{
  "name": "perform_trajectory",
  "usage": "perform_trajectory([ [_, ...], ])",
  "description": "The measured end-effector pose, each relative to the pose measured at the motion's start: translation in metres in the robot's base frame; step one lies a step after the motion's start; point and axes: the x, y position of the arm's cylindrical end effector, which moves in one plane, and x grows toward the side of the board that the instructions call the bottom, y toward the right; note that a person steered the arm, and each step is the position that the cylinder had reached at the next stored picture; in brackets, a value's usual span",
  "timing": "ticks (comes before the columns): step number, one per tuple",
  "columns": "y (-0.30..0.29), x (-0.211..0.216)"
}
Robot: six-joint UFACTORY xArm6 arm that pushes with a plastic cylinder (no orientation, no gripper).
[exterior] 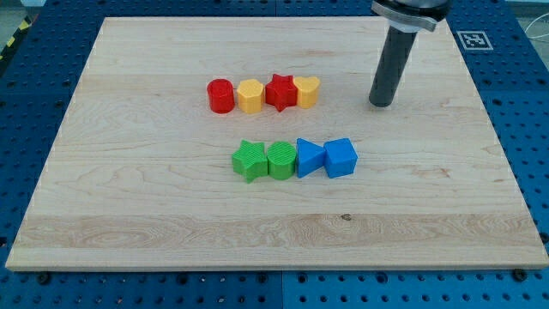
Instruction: Slide the line of blocks slightly left
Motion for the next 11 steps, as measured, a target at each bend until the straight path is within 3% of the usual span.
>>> perform_trajectory([
  [6, -0.058, -0.020],
  [11, -0.140, -0.021],
])
